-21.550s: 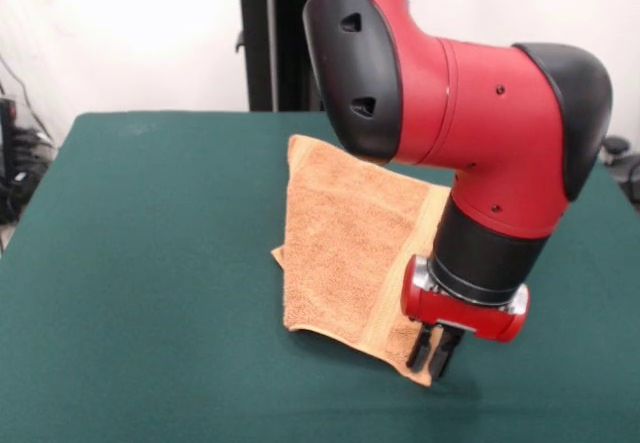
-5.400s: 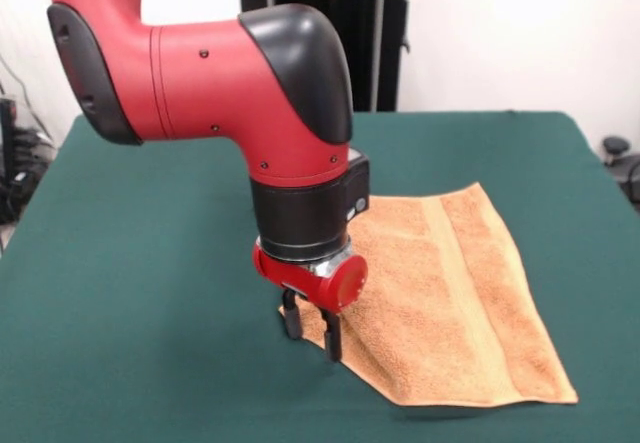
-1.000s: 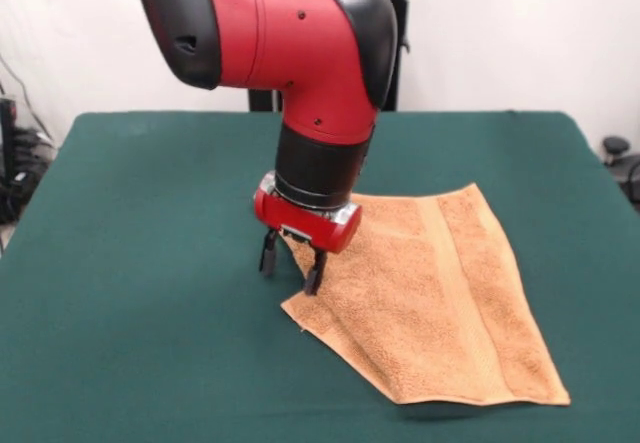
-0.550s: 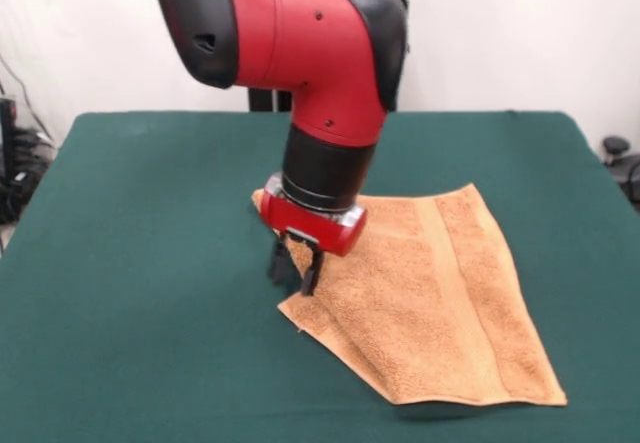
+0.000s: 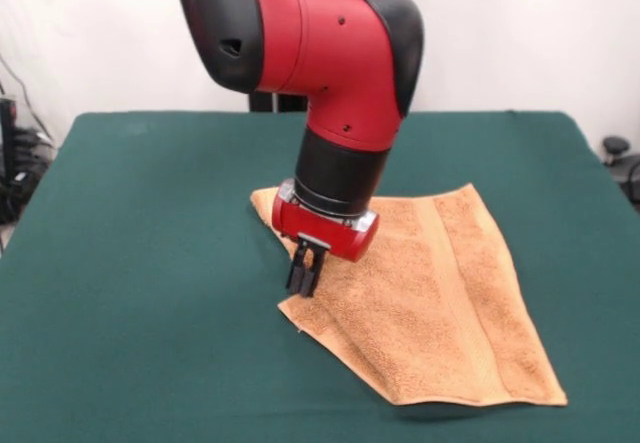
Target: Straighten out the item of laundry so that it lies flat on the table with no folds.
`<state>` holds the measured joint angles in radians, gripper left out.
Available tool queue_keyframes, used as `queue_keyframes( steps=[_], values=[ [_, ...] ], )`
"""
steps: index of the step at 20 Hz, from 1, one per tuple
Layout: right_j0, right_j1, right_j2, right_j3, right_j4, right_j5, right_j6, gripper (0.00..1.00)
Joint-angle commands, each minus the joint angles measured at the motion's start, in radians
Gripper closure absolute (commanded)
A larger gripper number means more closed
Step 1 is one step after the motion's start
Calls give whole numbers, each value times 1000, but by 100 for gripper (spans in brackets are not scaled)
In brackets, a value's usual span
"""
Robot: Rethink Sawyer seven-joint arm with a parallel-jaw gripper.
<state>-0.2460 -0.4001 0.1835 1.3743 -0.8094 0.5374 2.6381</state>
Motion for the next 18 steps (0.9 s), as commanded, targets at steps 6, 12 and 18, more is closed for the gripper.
queue_keyframes(
  steps=[6, 12, 18],
  values=[
    [16, 226, -2, -44, -29, -53, -9, 100],
    [-29, 195, 48, -54, 19, 81, -154, 100],
    [-83, 152, 70, -45, 46, 122, -252, 100]
  ],
)
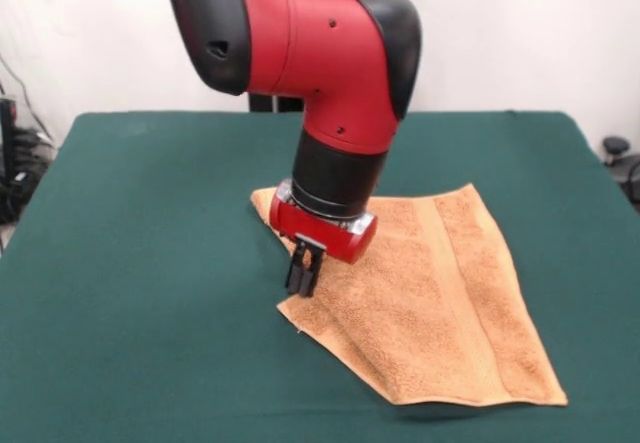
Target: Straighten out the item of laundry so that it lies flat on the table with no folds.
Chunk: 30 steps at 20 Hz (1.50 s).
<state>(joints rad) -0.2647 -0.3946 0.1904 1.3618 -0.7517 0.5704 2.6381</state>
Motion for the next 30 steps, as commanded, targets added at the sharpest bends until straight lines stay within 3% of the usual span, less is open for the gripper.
queue_keyframes(
  steps=[1, 3, 6, 11, 20, 30],
  values=[
    [-102, 154, 75, -59, -7, 120, -309, 100],
    [-153, 157, 95, -88, 1, 172, -393, 100],
    [-188, 145, 129, -89, 21, 210, -428, 100],
    [-202, 131, 158, -91, 26, 260, -428, 100],
    [-234, 140, 188, -88, -5, 225, -438, 100],
    [-363, 204, 292, -137, -27, 187, -677, 100]
  ],
)
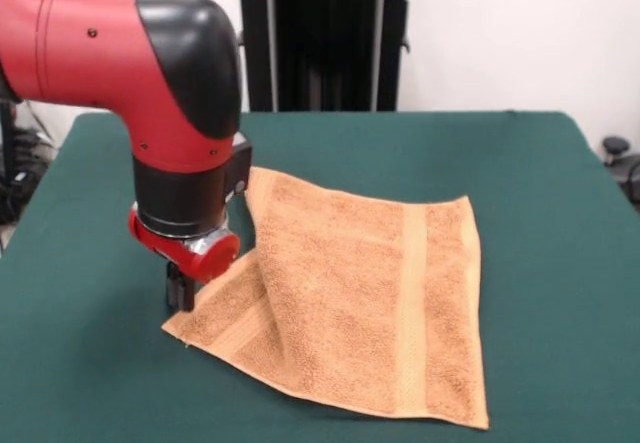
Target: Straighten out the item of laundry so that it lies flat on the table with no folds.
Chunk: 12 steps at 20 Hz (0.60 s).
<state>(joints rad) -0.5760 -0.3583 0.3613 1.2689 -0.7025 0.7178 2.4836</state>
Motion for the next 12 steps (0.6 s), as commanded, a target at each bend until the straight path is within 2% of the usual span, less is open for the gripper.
queue_keyframes(
  steps=[1, 7, 12],
  values=[
    [-62, 175, 130, -51, -76, 40, -548, 100],
    [-103, 212, 175, -134, -73, 108, -747, 100],
    [-106, 218, 177, -170, -72, 126, -820, 100]
  ],
)
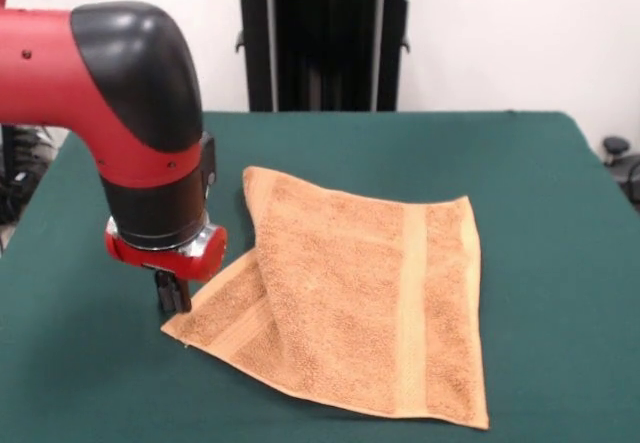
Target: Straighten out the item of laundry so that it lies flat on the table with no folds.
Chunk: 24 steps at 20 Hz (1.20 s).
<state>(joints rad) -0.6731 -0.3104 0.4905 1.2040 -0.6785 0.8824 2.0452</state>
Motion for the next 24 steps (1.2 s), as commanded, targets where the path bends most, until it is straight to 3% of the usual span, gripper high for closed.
queue_keyframes(
  steps=[1, 9, 15, 20, 24],
  values=[
    [-11, 174, 51, -115, -95, -32, -398, 100],
    [-17, 184, 60, -159, -100, -31, -490, 100],
    [-36, 223, 106, -266, -113, 23, -660, 100],
    [-42, 236, 130, -317, -133, 45, -734, 100],
    [-23, 200, 100, -268, -132, 40, -642, 100]
  ],
)
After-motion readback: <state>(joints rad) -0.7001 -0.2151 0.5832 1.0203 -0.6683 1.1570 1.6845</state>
